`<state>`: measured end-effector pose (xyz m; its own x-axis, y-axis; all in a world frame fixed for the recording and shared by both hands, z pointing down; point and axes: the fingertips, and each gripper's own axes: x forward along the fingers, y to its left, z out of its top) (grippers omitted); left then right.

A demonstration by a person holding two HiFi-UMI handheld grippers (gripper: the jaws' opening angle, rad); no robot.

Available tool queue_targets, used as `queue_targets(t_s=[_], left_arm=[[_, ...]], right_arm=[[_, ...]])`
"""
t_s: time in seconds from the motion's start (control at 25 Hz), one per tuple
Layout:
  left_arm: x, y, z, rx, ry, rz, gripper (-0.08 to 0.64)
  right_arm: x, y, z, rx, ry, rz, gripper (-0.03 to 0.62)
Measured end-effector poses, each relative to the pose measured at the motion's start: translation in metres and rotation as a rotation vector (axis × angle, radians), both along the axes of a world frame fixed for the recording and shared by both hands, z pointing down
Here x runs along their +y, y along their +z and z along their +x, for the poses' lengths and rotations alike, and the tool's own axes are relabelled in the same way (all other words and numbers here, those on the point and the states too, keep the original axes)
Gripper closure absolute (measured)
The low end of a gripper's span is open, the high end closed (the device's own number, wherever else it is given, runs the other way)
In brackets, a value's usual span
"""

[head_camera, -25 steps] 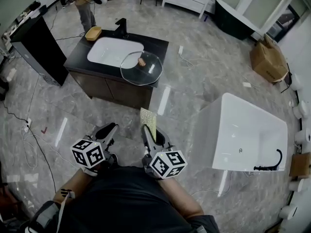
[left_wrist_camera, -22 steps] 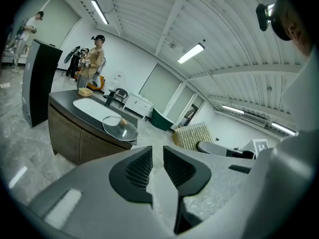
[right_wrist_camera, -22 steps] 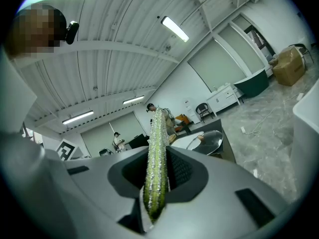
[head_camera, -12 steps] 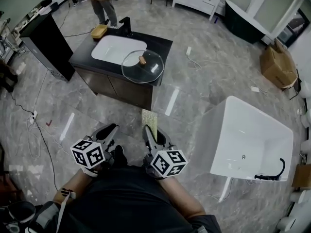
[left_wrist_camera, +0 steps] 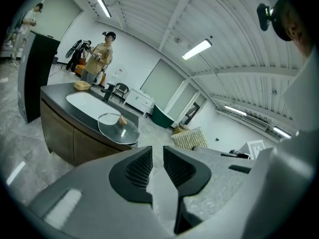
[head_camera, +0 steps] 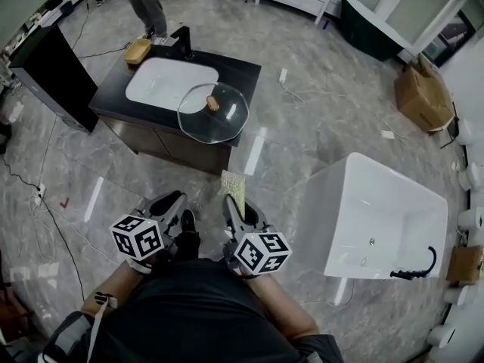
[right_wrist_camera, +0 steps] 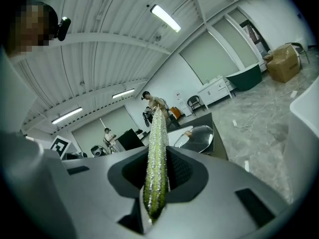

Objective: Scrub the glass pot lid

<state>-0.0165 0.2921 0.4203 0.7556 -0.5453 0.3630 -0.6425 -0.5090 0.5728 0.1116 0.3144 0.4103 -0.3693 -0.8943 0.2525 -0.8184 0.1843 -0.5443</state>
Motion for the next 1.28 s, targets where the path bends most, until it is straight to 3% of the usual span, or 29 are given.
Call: queue_targets(t_s=[0.44, 0.76, 1.0, 1.28], left_arm=[[-0.152, 0.006, -0.026, 0.055, 0.091, -0.037, 0.489], [-0.212, 0.018, -0.022, 0.063, 0.098, -0.076, 0.489], [-0.253, 0.022, -0.007, 0.032, 0.015, -0.078, 0.489], [-0.293, 0.016, 0.017, -0.015, -0.125, -0.071, 0.489]], right_arm=[[-0.14, 0.009, -0.027, 0.032, 0.104, -0.096, 0.528], [-0.198, 0.02, -0.021, 0.029, 0.125, -0.153, 0.528], [-0.249, 0.028, 0.002, -0.015, 0.064, -0.153, 0.528], [-0.324, 0.037, 0.057, -0.037, 0.008, -0.154, 0.528]])
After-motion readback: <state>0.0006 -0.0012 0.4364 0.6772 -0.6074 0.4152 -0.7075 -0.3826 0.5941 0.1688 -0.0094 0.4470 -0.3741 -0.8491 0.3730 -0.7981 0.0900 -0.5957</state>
